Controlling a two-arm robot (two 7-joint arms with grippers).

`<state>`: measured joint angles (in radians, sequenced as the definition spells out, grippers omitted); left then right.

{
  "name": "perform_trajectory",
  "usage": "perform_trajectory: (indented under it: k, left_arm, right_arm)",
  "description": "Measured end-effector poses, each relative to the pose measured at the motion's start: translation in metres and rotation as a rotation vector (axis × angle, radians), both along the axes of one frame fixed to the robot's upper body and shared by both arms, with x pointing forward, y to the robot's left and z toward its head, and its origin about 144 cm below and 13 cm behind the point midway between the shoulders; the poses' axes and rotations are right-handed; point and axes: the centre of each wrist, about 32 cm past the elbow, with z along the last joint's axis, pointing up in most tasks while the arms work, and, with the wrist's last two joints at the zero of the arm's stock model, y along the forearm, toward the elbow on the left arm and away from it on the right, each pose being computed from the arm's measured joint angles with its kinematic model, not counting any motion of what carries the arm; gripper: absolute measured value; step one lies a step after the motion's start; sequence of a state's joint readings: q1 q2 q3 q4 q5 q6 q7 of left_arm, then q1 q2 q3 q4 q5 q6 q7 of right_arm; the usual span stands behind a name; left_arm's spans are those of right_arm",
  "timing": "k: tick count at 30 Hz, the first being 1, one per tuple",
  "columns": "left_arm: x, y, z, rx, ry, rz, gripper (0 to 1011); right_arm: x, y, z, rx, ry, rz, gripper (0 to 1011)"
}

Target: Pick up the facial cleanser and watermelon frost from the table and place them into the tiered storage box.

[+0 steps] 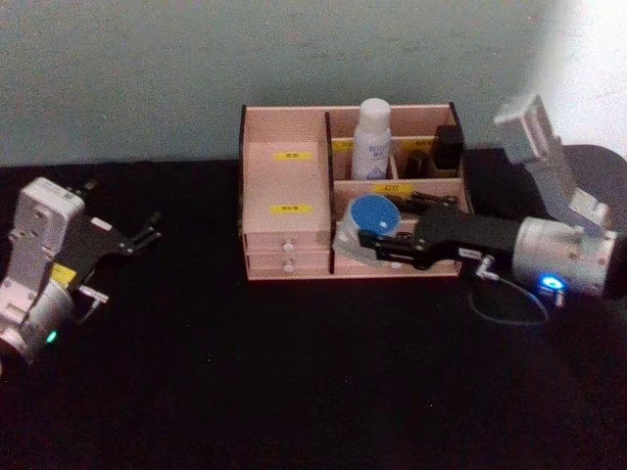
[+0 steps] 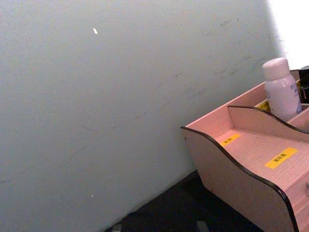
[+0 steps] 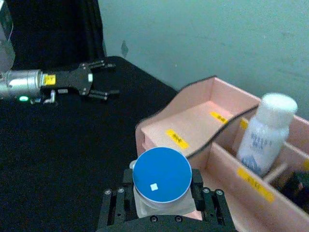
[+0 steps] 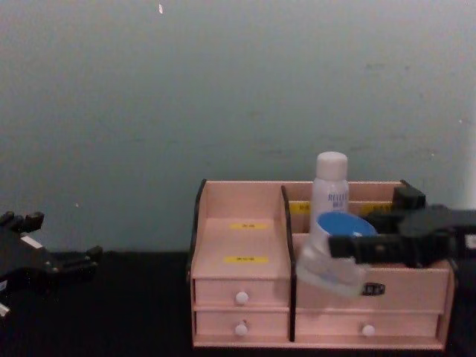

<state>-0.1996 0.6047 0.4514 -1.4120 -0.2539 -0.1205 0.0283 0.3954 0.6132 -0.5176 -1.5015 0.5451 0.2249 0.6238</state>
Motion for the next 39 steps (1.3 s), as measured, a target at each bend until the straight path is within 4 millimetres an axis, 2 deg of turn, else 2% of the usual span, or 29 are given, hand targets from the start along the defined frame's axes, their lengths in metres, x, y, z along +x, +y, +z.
perform_trajectory:
  k: [13,30,39]
  left_arm:
    - [0.000,0.000,0.000,0.000,0.000,0.000,1001]
    - [0.000,0.000,0.000,0.000,0.000,0.000,1001]
    - [0.000,0.000,0.000,0.000,0.000,0.000,1001]
  right_arm:
    - [0.043,0.035,0.008,0.011,-0.046,0.013,706]
    - [0.086,0.069,0.007,0.008,-0.023,0.006,706]
    - [0.100,0.080,0.003,0.000,-0.003,-0.004,706]
